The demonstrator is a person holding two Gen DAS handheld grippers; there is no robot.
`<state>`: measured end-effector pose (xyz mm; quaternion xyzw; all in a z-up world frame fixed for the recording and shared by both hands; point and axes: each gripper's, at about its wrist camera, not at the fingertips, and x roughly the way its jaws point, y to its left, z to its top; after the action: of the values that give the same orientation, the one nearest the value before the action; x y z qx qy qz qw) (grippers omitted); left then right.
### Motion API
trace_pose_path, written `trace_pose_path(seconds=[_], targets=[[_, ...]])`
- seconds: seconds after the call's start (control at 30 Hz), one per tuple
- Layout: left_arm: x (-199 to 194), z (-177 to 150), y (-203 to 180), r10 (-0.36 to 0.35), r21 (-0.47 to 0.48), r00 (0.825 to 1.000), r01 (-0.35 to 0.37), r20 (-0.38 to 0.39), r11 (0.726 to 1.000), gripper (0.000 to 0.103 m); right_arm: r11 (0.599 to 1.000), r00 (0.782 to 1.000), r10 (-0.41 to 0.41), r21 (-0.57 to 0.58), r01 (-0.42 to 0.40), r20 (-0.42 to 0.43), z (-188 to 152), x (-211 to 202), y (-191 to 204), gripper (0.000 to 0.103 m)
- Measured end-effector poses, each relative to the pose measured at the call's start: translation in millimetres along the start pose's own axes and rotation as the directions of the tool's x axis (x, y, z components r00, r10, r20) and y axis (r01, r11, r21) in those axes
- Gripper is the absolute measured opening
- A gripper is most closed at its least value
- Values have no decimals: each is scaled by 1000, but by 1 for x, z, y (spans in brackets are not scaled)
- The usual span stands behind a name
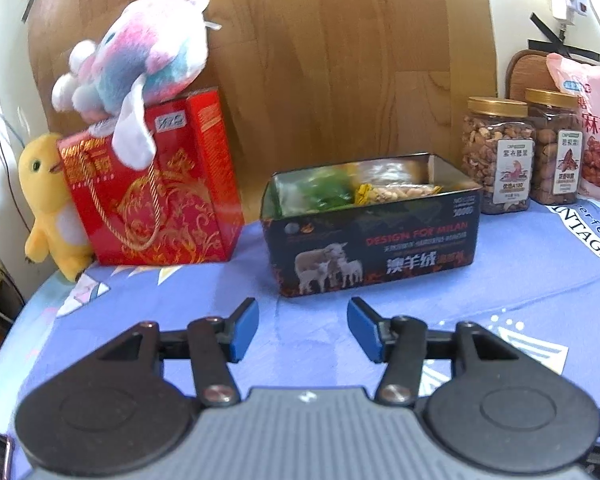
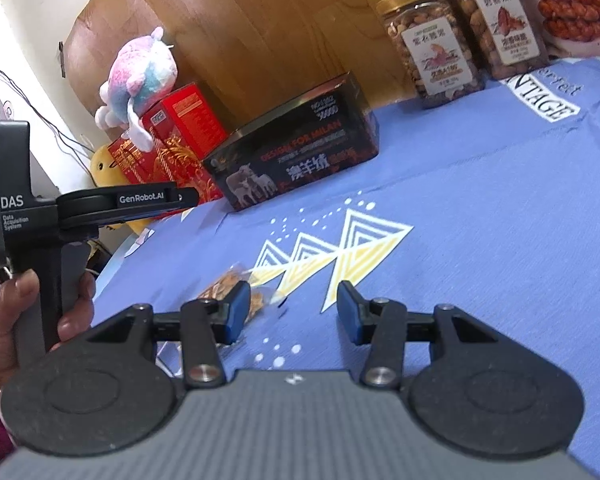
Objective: Organize snacks
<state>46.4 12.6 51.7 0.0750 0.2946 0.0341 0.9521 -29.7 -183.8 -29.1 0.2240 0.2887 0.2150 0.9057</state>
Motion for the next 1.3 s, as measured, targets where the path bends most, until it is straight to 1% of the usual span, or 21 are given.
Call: trace_pose_path(seconds=[0.1, 0.27, 0.3, 0.37, 0.43, 0.47, 0.57, 0.6, 0.7, 0.8, 0.87, 0.9, 0.93, 0.97, 1.03, 1.1, 1.13, 1.2, 1.23, 1.27, 1.3], targets=[[7, -7, 21, -14, -50, 999, 13, -33, 999, 51, 1000, 1000, 4, 17, -4, -20, -1, 3, 1, 51], [14, -22, 57, -146, -148, 985, 132, -93, 980, 51, 999, 999, 21, 29, -20, -47, 2, 7, 3, 51], [14, -26, 62, -182, -166, 978, 164, -101, 972, 51, 999, 998, 22, 28, -21, -52, 2, 8, 4, 51], [15, -33, 69, -282, -207, 952, 253, -121, 945, 51, 1000, 998, 23, 16, -22, -63, 2, 10, 7, 51], [14, -41, 72, -372, -230, 918, 336, -136, 913, 51, 999, 996, 34, 0, -34, -86, 3, 12, 9, 51], [14, -45, 72, -394, -227, 908, 357, -141, 906, 52, 999, 994, 43, -3, -44, -100, 4, 12, 10, 51], [16, -56, 69, -432, -220, 887, 394, -166, 893, 57, 995, 985, 95, 35, -91, -145, 1, 14, 10, 51], [16, -57, 68, -439, -214, 885, 404, -154, 889, 62, 994, 982, 110, 47, -104, -154, 1, 16, 11, 51], [15, -58, 63, -463, -216, 875, 429, -144, 877, 70, 990, 978, 134, 67, -125, -160, 1, 24, 15, 51], [14, -58, 55, -497, -209, 857, 465, -139, 860, 73, 989, 979, 139, 67, -130, -149, 3, 32, 21, 51], [9, -61, 49, -489, -199, 862, 460, -135, 865, 73, 989, 982, 134, 76, -124, -134, 5, 36, 21, 51], [7, -62, 48, -500, -206, 856, 470, -130, 858, 73, 988, 983, 133, 93, -122, -124, 7, 36, 17, 52], [6, -64, 49, -519, -221, 846, 486, -125, 846, 73, 987, 986, 126, 111, -114, -110, 8, 36, 12, 52], [5, -65, 51, -548, -246, 828, 509, -122, 825, 72, 987, 989, 115, 125, -103, -96, 9, 34, 7, 52], [6, -66, 52, -585, -296, 803, 535, -111, 791, 71, 984, 990, 114, 149, -100, -85, 11, 32, -1, 51], [10, -66, 54, -626, -357, 773, 559, -103, 749, 60, 984, 991, 107, 149, -94, -79, 12, 30, -3, 51], [14, -65, 55, -653, -395, 751, 573, -98, 718, 55, 986, 992, 101, 140, -90, -77, 12, 29, -3, 50], [21, -66, 52, -705, -452, 703, 602, -92, 658, 39, 990, 993, 86, 122, -76, -75, 11, 28, -3, 45], [24, -67, 49, -718, -463, 690, 608, -95, 645, 34, 991, 994, 79, 117, -70, -76, 10, 28, -3, 39], [27, -67, 45, -721, -461, 684, 608, -107, 646, 21, 992, 994, 71, 113, -62, -79, 10, 29, -3, 30], [28, -67, 39, -712, -450, 691, 601, -121, 660, 15, 990, 993, 82, 125, -71, -79, 10, 29, -4, 26]])
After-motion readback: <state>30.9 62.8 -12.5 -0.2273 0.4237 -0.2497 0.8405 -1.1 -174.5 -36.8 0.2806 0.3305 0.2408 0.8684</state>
